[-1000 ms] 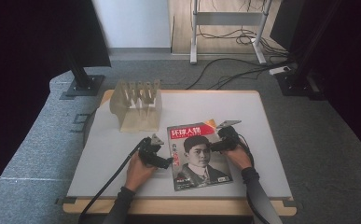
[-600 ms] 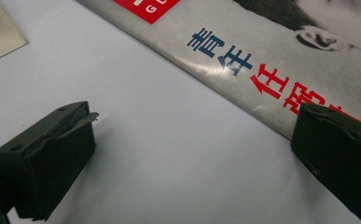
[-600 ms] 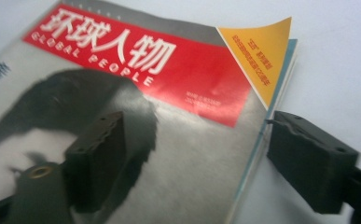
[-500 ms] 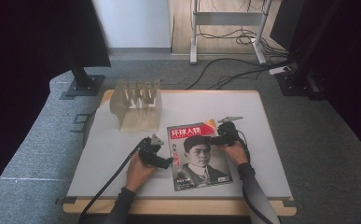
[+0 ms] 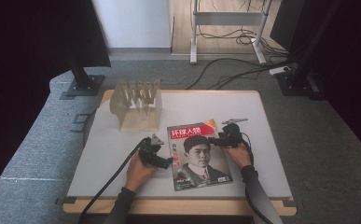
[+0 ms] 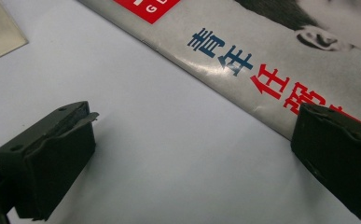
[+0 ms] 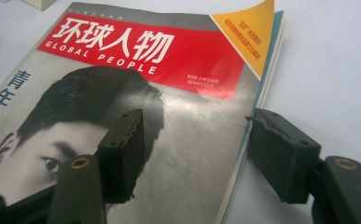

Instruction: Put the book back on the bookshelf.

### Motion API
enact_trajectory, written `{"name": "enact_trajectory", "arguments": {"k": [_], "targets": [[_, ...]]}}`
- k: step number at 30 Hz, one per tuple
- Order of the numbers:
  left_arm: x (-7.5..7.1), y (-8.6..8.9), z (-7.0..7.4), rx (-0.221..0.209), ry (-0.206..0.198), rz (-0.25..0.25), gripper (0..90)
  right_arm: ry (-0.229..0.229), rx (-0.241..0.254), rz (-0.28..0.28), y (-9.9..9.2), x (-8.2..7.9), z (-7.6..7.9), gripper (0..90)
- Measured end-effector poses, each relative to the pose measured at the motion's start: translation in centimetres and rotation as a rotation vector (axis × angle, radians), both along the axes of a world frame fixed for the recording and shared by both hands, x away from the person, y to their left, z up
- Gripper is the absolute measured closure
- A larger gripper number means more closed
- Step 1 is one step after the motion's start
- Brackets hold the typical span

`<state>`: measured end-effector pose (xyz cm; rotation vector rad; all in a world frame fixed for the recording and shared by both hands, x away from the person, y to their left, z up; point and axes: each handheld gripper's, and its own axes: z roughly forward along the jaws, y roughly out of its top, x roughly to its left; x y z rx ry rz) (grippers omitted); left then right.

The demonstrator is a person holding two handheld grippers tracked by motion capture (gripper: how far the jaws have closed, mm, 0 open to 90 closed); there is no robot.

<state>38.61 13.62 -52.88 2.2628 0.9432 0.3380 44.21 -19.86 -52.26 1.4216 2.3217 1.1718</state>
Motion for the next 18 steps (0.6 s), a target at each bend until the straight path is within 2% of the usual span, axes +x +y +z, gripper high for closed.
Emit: {"name": "enact_trajectory", "arguments": {"k": [7,9,12,13,14,15,18], "targets": [[0.0,0.0,0.0,0.001,0.0,0.0,0.0,-0.003,0.02,0.014,-0.4,-0.7,0.6,42.2],[0.0,0.0,0.0,0.001,0.0,0.0,0.0,0.001,0.052,0.044,-0.4,-1.2,1.1,47.2],[0.0,0.0,0.0,0.001,0.001,0.0,0.0,-0.002,0.031,0.059,0.0,-1.3,1.4,47.8],[0.0,0.0,0.0,0.002,0.001,-0.001,0.0,-0.008,-0.017,0.06,0.4,-1.3,1.4,47.0],[0.0,0.0,0.0,0.001,0.001,0.0,0.0,-0.008,-0.017,0.06,0.4,-1.3,1.4,47.0],[0.0,0.0,0.0,0.002,0.001,0.0,0.0,-0.006,-0.045,0.062,0.5,-1.2,1.4,46.3],[0.0,0.0,0.0,0.002,0.0,0.0,0.0,-0.004,-0.063,0.059,0.5,-0.4,0.9,45.6]]}}
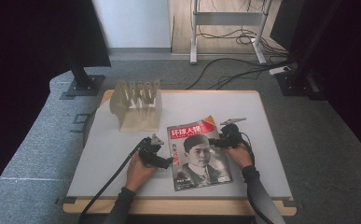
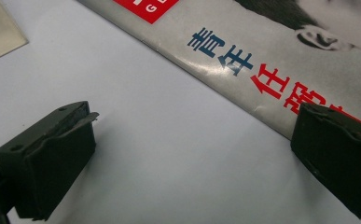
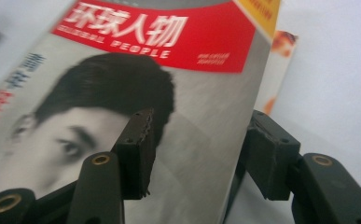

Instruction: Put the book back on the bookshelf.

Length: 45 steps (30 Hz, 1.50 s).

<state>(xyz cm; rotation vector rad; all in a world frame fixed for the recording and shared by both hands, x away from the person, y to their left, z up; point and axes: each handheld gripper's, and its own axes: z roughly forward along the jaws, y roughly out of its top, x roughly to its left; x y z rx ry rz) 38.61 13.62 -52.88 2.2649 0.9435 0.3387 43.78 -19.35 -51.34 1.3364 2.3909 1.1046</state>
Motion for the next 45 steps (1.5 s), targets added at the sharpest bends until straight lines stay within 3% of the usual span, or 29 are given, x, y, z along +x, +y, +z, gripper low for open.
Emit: {"name": "enact_trajectory", "arguments": {"k": [2,5,11,13,14,16,17,19,24,33,35,37,38,39,40,42,45], "targets": [[0.0,0.0,0.0,0.0,0.0,0.0,0.0,0.006,-0.009,0.002,0.0,0.3,-0.2,45.5],[0.0,0.0,0.0,-0.001,-0.001,0.001,0.0,0.014,0.025,0.0,0.0,1.7,-0.7,46.3],[0.0,0.0,0.0,-0.001,-0.001,0.001,0.0,0.005,0.013,0.013,0.7,2.7,-0.7,47.6],[0.0,0.0,0.0,-0.001,0.0,0.001,0.0,0.009,-0.002,0.013,0.9,2.7,-0.5,52.7],[0.0,0.0,0.0,-0.001,0.0,0.001,0.0,0.005,0.002,0.011,0.8,2.7,-0.4,63.0],[0.0,0.0,0.0,-0.001,0.0,0.0,0.0,0.014,0.017,0.012,0.5,2.6,-0.1,71.8],[0.0,0.0,0.0,-0.001,0.0,0.0,0.0,0.014,0.017,0.012,0.5,2.6,-0.1,71.8],[0.0,0.0,0.0,-0.001,0.0,0.001,0.0,-0.008,-0.009,0.037,0.9,2.4,0.5,82.3],[0.0,0.0,0.0,0.0,0.0,0.0,0.0,-0.037,-0.064,0.051,1.9,1.7,2.2,85.5],[0.1,0.2,0.1,0.002,0.008,-0.014,0.2,-0.102,-0.05,0.108,2.6,0.1,5.3,85.7],[0.1,0.3,0.3,0.001,0.014,-0.001,5.5,-0.125,-0.047,0.128,3.0,-0.5,6.4,85.8],[0.3,0.6,0.6,-0.015,0.033,0.002,7.0,-0.146,-0.048,0.143,3.2,-0.8,7.1,85.9],[0.6,1.0,1.0,-0.066,0.066,-0.011,7.7,-0.155,-0.045,0.147,3.3,-1.0,7.5,85.9],[0.6,1.0,1.0,-0.066,0.066,-0.011,8.8,-0.155,-0.045,0.147,3.3,-1.0,7.5,85.9],[0.6,1.3,1.4,-0.099,0.065,-0.027,10.1,-0.173,-0.043,0.158,3.4,-1.3,8.2,85.9],[0.7,1.2,1.7,-0.124,0.075,-0.043,11.4,-0.188,-0.039,0.169,3.4,-1.5,8.9,85.9],[0.7,0.4,2.1,-0.109,0.076,-0.077,13.2,-0.215,-0.044,0.178,3.5,-1.9,9.7,85.9]]}}
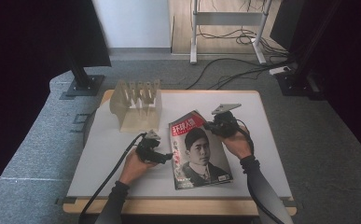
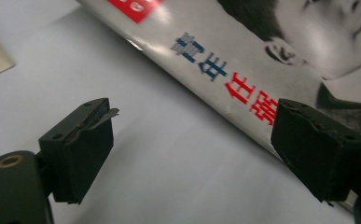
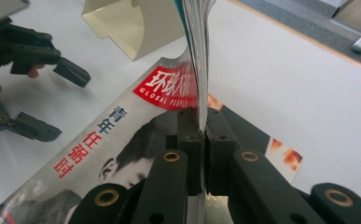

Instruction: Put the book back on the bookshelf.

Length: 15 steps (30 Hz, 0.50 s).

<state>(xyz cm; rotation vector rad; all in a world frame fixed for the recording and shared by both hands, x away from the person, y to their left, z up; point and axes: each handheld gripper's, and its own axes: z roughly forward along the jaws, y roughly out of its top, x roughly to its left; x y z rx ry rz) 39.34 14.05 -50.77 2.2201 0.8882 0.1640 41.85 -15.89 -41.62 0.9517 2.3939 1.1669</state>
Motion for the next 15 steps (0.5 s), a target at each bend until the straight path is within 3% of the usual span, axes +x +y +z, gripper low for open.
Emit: {"name": "enact_trajectory", "arguments": {"k": [5,15], "targets": [[0.3,-1.3,0.0,0.046,-0.001,-0.046,14.3,-0.028,0.007,0.006,-0.2,-0.5,0.9,85.9],[0.4,-3.5,0.2,0.004,0.035,-0.156,19.5,-0.077,0.034,0.029,-1.1,-1.6,3.3,85.9]]}}
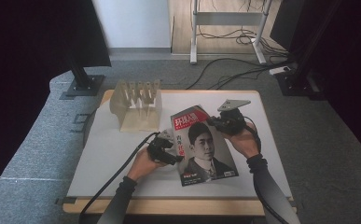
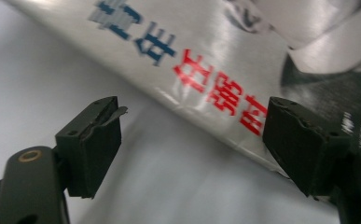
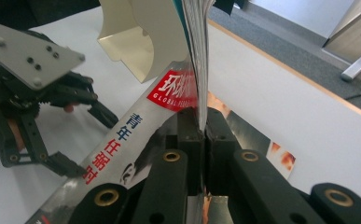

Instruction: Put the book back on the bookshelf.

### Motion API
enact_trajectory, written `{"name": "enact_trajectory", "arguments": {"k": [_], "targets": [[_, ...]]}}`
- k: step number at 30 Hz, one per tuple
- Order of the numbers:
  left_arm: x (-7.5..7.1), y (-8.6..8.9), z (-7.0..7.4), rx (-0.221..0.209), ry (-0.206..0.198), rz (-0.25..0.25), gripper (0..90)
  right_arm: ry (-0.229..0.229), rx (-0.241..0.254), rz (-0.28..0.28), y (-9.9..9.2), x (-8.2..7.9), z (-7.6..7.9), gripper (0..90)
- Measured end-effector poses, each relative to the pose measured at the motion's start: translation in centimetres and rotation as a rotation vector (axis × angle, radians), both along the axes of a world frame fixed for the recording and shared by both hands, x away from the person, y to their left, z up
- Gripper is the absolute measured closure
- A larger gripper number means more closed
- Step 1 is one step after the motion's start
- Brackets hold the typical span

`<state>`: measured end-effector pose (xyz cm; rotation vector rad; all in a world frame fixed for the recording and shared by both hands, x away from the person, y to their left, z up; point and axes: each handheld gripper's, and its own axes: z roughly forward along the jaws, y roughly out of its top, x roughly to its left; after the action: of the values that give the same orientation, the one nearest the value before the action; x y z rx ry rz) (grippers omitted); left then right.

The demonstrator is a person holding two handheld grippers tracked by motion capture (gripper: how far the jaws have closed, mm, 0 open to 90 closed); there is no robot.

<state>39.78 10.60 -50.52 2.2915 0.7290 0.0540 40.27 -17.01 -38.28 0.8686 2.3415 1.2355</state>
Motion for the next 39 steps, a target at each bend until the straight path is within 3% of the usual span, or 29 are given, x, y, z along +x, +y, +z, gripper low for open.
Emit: {"name": "enact_trajectory", "arguments": {"k": [5,10,17,21,24,27,28,29,30,31,36,39], "targets": [[0.3,-0.6,-0.2,-0.03,0.044,-0.036,21.5,-0.016,0.004,0.021,0.1,-0.3,0.5,85.9],[0.4,-0.7,-0.1,-0.042,0.041,-0.036,29.4,-0.019,0.002,0.034,0.3,-0.4,0.5,85.9],[1.2,-0.1,0.4,-0.052,0.133,-0.018,49.2,-0.018,0.017,0.061,0.5,-0.4,0.7,85.9],[1.4,-0.1,0.7,-0.028,0.138,-0.01,55.8,-0.025,0.018,0.076,0.7,-0.5,1.0,85.9],[1.4,-0.1,0.9,-0.024,0.139,-0.011,56.7,-0.029,0.025,0.08,0.8,-0.5,1.2,85.8],[1.6,-0.1,0.7,-0.047,0.138,-0.01,56.4,-0.03,0.031,0.079,0.8,-0.6,1.3,85.9],[1.7,-0.2,0.6,-0.052,0.134,-0.012,50.8,-0.033,0.026,0.078,0.8,-0.6,1.4,85.9],[1.7,-0.3,0.5,-0.06,0.127,-0.014,50.8,-0.033,0.026,0.078,0.8,-0.6,1.4,85.9],[2.0,-0.6,0.1,-0.086,0.155,-0.027,41.4,-0.032,0.036,0.084,0.7,-0.6,1.5,85.9],[2.0,-0.6,0.1,-0.086,0.155,-0.027,39.3,-0.032,0.036,0.084,0.7,-0.6,1.5,85.9],[2.3,-0.5,-0.1,-0.14,0.225,-0.039,48.3,-0.033,0.041,0.097,0.8,-0.8,1.8,85.9],[2.4,-0.3,0.3,-0.151,0.234,-0.042,55.4,-0.033,0.05,0.101,0.6,-0.8,1.8,85.9]]}}
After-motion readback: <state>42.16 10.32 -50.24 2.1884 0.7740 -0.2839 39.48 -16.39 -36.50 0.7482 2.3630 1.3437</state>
